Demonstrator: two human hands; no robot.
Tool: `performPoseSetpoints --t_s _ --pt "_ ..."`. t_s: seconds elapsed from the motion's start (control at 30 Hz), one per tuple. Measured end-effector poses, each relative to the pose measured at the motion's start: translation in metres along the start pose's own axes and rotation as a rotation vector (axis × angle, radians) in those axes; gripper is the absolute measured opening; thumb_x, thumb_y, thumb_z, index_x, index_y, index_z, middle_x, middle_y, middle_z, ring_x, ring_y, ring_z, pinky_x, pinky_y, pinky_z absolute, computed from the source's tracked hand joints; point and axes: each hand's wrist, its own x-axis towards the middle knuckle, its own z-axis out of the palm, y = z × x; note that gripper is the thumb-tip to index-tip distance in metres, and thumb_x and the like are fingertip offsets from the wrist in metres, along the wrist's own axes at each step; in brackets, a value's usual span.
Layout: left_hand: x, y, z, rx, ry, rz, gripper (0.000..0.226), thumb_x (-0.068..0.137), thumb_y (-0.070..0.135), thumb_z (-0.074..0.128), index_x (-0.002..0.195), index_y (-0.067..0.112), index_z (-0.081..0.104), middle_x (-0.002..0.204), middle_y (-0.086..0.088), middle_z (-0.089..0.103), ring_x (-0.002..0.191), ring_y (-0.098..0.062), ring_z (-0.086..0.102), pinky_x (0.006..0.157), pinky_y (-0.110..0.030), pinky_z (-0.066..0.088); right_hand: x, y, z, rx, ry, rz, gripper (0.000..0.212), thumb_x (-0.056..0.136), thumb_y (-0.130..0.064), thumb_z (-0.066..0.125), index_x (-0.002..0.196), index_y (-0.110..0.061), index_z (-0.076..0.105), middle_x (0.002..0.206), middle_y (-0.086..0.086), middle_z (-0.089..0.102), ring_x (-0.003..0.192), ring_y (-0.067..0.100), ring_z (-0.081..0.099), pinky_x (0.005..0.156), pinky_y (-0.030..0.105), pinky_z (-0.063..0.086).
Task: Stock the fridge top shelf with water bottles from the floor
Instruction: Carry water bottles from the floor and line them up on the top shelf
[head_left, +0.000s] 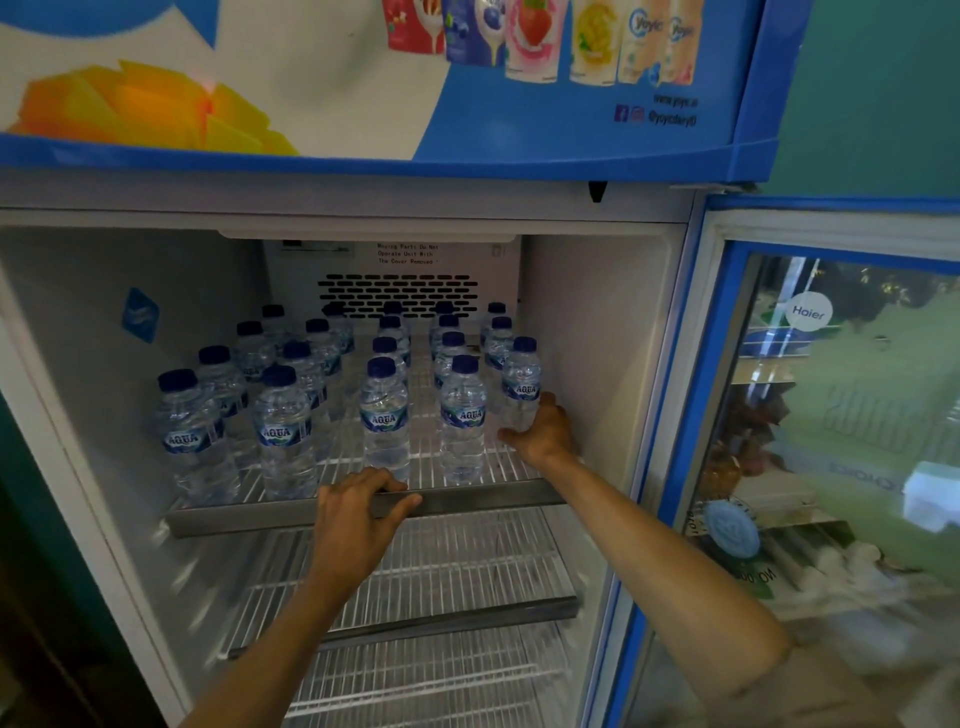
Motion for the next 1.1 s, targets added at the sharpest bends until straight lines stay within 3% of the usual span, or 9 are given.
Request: performPoseSetpoints --t_s 0.67,0.83,1.1 --pt "0.0 0.003 -0.004 -0.005 -0.003 -0.003 0.035 0.08 0.065 0.048 0.08 0.033 0.063 0.079 0.02 0.062 0.077 0.001 0.056 0.076 -0.028 0.026 0.011 -0.005 0.015 -0.018 0.035 0.01 0.086 0.078 -0.02 0.082 0.148 -0.015 0.032 0.148 0.012 0.043 0.132 0.031 0.048 0.109 0.04 0.043" --pt "0.001 0.005 -0.005 0.009 -0.042 -0.035 0.015 0.083 0.044 0.071 0.08 0.032 0.063 0.08 0.019 0.062 0.078 -0.003 0.058 0.078 -0.029 0.028 0.012 -0.007 0.014 -0.032 0.069 0.035 0.082 0.081 -0.017 0.08 0.147 -0.011 0.032 0.145 0.014 0.044 0.131 0.031 0.048 0.11 0.036 0.041" --pt "0.0 0.004 -0.004 0.005 -0.048 -0.036 0.013 0.083 0.041 0.071 0.079 0.033 0.062 0.079 0.02 0.061 0.077 -0.002 0.057 0.078 -0.028 0.026 0.012 -0.006 0.014 -0.043 0.063 0.017 0.081 0.079 -0.018 0.082 0.145 -0.01 0.035 0.143 0.014 0.049 0.129 0.031 0.05 0.108 0.039 0.043"
